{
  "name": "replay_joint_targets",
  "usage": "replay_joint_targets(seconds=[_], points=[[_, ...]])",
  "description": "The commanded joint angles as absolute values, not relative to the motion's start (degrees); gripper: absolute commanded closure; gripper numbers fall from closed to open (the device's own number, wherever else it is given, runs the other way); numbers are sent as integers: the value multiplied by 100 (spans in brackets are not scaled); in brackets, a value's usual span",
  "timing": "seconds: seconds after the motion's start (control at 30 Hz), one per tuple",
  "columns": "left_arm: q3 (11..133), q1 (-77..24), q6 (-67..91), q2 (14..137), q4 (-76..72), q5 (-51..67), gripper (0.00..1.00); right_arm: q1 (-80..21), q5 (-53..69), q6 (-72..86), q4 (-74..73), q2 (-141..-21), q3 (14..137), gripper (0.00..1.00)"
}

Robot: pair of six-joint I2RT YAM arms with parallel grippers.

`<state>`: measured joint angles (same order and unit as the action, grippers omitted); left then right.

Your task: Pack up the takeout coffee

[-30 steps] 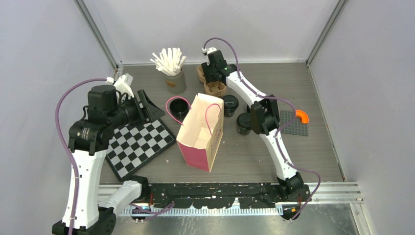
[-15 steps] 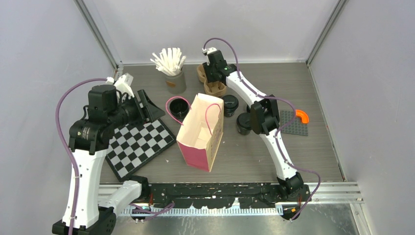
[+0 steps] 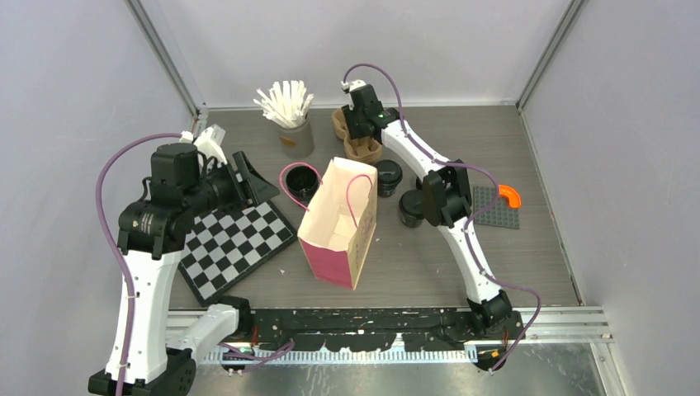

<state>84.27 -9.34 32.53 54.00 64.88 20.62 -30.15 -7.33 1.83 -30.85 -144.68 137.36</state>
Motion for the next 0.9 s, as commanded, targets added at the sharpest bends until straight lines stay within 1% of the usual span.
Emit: replay_joint_targets(seconds=[0.0,0.4,0.57,0.7,0.87], points=[[8446,-919,3241,5326,6261,2140,41,-3032,-653,233,-2734,-14035,13916,57],[8412,-914,3308,5309,6214,2142,41,-3029,-659,174,-2547,-13939,13844,56],[8402,-914,3309,5300,6214,2144,41,-3031,-642,192,-2456,-13912,13855,58],[8418,-921,3296,5287,6238,2142,41,-3032,-660,222,-2482,-13994,13864,53],[8429,-914,3267,5283,6292,2137,41,-3032,-737,181,-2547,-14115,13883,52]])
